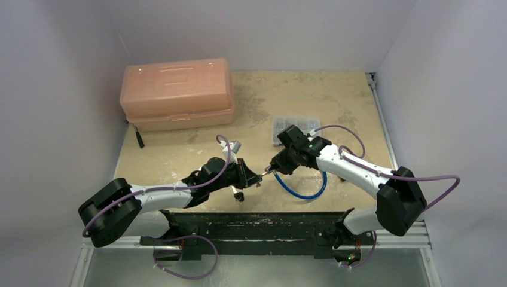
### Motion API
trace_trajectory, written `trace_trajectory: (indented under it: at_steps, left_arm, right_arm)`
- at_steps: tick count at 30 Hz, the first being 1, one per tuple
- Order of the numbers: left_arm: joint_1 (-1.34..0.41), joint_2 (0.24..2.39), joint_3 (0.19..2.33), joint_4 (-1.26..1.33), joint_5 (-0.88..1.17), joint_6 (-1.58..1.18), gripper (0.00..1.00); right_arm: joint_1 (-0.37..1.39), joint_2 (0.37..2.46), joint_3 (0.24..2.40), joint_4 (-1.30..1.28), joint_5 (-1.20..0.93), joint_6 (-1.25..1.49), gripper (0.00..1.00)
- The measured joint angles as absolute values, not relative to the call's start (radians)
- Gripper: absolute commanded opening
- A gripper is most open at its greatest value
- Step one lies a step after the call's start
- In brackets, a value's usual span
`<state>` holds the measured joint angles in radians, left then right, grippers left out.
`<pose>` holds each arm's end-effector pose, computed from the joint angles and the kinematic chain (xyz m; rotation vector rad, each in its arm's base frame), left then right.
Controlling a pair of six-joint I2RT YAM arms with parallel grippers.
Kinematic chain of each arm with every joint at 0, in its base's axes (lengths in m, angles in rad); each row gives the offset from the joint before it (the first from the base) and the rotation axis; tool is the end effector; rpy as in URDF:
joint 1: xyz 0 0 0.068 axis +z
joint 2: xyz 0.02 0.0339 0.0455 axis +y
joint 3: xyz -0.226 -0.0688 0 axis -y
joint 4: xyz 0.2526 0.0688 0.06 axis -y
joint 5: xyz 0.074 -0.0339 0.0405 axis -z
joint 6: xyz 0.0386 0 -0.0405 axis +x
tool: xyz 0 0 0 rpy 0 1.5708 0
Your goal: Unlock with the key
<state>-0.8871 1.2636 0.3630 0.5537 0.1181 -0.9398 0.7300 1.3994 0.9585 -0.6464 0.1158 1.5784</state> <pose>0.1615 -0.2054 0.1300 0.0326 2.1576 -1.2757 0.2174 0.1886 0.1832 1.1837 2.5242 0.5632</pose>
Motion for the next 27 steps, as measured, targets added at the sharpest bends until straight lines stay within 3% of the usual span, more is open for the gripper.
trace_trajectory:
  at_steps: [27]
  left_arm:
    - [-0.894,1.255,0.371,0.544,0.083,-0.94,0.0]
  right_arm:
    - [0.731,1.399,0.942,-0.616,0.105,1.587,0.0]
